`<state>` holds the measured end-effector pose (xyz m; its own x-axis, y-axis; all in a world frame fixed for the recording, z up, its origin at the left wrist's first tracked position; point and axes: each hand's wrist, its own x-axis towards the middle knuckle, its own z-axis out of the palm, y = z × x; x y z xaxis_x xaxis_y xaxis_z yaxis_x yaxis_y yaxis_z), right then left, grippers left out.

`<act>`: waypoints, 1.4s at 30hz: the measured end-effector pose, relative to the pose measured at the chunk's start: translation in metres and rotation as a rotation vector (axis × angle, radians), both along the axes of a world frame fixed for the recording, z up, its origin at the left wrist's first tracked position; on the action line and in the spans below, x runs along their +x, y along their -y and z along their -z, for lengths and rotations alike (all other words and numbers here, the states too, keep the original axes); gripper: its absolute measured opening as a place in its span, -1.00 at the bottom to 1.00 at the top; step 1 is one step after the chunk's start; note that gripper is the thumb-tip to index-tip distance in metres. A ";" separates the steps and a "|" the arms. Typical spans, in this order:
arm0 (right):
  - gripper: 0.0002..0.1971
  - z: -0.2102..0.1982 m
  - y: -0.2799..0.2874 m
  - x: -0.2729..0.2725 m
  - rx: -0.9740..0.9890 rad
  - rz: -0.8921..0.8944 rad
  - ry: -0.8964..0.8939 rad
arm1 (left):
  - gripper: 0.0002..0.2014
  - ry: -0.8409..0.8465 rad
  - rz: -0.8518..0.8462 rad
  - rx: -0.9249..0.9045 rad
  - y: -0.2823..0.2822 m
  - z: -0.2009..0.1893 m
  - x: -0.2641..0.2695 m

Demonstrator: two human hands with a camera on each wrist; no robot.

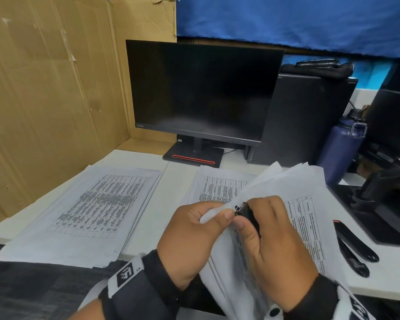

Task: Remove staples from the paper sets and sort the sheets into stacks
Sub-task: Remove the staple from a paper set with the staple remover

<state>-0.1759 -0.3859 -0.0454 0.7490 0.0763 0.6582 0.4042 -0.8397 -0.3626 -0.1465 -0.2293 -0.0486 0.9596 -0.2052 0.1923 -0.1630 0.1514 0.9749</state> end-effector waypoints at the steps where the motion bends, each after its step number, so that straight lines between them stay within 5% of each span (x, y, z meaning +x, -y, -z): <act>1: -0.63 0.000 -0.001 0.001 0.016 0.001 0.007 | -0.90 -0.035 -0.003 -0.024 0.001 0.002 0.000; 23: -0.78 0.015 -0.007 0.012 -0.127 0.030 -0.002 | -0.89 -0.349 0.037 -0.192 -0.001 0.003 0.010; 30: -0.69 0.015 -0.006 0.007 -0.259 0.058 -0.025 | -0.83 -0.406 0.038 -0.145 0.000 0.009 0.010; 42: -0.56 0.027 -0.010 0.005 -0.174 0.020 0.098 | -0.93 -0.537 0.091 -0.221 0.002 0.007 0.007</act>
